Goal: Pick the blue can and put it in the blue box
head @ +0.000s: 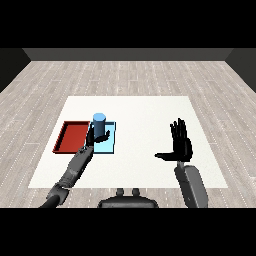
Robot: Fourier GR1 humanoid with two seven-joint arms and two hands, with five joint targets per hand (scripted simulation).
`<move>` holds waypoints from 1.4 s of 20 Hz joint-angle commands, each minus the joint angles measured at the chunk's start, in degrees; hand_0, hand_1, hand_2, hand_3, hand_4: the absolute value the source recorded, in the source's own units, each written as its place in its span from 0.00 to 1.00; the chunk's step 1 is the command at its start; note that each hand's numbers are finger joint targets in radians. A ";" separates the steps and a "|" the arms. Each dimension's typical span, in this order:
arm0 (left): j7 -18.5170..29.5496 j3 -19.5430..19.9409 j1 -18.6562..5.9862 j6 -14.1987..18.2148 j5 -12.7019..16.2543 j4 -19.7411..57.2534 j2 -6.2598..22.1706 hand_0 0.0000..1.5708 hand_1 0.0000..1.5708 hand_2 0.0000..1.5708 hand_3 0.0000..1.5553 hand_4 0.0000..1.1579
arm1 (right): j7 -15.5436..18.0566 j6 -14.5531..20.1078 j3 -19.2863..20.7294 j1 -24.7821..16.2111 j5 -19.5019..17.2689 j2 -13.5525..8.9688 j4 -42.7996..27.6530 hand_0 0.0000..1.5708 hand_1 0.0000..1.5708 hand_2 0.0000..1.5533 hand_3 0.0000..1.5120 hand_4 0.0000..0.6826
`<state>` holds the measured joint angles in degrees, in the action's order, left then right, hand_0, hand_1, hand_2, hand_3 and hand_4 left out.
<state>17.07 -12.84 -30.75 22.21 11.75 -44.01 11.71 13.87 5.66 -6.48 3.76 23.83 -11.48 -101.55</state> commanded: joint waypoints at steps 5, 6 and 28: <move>-3.06 6.08 -7.93 -3.25 -0.83 19.25 5.44 1.00 1.00 1.00 0.97 0.91 | -0.45 1.38 1.69 0.42 -0.84 0.95 -0.30 0.00 0.00 0.00 0.00 0.00; -1.86 6.84 -10.52 -2.34 -1.36 23.54 4.33 1.00 1.00 1.00 0.96 0.92 | -1.80 -0.08 3.35 -0.28 0.85 -0.63 -0.01 0.00 0.00 0.00 0.00 0.00; -14.21 1.76 -13.95 -3.17 -10.98 43.83 -1.74 0.55 0.55 0.56 0.31 0.56 | 3.83 -1.73 3.30 -0.82 -0.94 3.58 7.95 0.00 0.00 0.00 0.00 0.00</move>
<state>4.66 -9.58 -47.42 20.34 2.58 -3.30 11.00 17.69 3.16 -2.16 5.65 23.42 -8.73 -90.05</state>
